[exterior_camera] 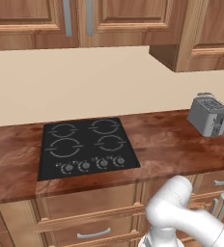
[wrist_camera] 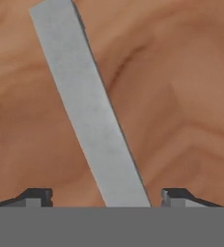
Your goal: Take the tongs from the drawer on the right and place them on the dining counter next to the tray containing the hot dog.
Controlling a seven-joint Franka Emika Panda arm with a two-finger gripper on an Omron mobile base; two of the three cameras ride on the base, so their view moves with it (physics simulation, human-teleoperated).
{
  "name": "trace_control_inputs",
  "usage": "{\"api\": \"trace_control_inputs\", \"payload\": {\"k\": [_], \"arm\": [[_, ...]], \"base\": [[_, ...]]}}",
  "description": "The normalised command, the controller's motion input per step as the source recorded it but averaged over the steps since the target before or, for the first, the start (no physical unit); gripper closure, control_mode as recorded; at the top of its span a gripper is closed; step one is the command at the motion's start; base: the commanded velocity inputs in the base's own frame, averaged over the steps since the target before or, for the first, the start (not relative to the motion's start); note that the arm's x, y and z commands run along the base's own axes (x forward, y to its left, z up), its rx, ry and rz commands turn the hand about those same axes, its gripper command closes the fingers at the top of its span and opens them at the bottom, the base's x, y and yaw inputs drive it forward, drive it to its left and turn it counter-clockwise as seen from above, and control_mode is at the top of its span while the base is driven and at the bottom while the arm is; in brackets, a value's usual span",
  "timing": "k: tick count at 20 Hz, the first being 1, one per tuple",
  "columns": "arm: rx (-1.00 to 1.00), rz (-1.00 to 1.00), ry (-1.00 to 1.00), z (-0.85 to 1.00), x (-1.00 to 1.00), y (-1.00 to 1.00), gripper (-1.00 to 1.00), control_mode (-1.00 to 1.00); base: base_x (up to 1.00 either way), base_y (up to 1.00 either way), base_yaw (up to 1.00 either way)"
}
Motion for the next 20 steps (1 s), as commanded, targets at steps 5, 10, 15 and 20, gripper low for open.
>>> {"api": "trace_control_inputs", "payload": {"k": [5,10,15,20], "arm": [[-0.01,0.1,-0.07,-0.64,0.12,-0.35,-1.0,-1.0],[0.0,0.06,-0.01,-0.15,0.06,-0.02,1.0,-1.0],[0.0,0.0,0.0,0.0,0.0,0.0,1.0,-1.0],[0.0,0.0,0.0,0.0,0.0,0.0,1.0,-1.0]], "base": [[0.0,0.0,0.0],[0.0,0.0,0.0],[0.0,0.0,0.0],[0.0,0.0,0.0]]}}
